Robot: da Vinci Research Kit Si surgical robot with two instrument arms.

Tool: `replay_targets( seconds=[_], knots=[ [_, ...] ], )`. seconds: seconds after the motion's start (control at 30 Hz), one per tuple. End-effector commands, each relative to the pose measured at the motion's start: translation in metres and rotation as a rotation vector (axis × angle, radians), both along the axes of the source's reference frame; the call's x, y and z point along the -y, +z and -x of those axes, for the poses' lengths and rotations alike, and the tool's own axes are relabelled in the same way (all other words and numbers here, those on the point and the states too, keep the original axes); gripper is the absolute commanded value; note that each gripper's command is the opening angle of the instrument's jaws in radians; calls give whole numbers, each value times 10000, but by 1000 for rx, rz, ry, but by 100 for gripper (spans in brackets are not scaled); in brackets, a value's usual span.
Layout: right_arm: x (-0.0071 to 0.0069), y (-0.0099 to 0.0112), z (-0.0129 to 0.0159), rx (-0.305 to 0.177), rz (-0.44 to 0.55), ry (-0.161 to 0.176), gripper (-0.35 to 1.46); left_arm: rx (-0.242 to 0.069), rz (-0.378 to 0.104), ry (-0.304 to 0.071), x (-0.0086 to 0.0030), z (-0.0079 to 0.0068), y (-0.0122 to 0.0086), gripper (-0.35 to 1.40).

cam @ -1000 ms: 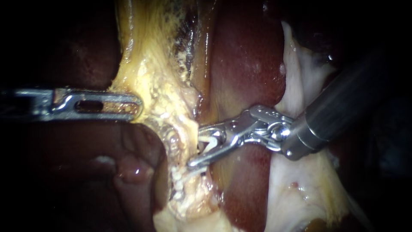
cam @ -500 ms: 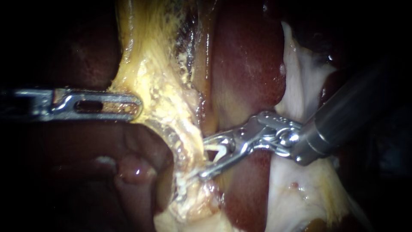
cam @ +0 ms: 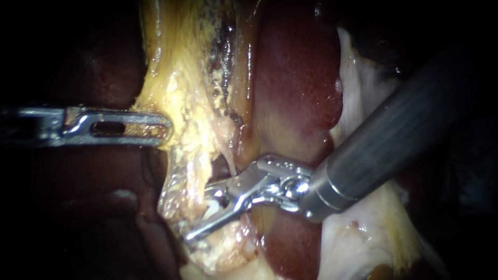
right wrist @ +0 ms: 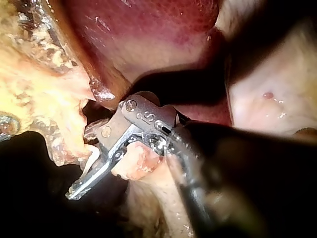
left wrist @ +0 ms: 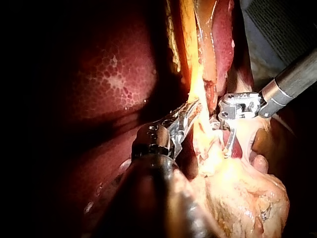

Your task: Clipping third clip left tube

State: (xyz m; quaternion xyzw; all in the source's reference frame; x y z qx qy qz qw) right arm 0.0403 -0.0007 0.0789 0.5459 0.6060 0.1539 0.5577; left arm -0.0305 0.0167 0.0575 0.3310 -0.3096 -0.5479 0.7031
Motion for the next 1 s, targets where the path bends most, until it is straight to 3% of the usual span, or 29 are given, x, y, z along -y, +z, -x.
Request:
replay_targets(
  seconds=[0.03,0.23,0.5,0.73,1.0],
  knots=[
    [-2,4,0,4,0,8,55,-1,0,0,0,0,0,-35],
    [-19,2,6,19,4,50,55,-1,0,0,0,1,1,-35],
    [-43,-8,31,37,43,135,55,-1,0,0,0,0,0,-35],
    [-48,13,47,164,161,108,59,0,0,0,0,0,0,-35],
    [-48,18,54,220,224,130,60,0,0,1,0,-1,0,-35]
  ],
)
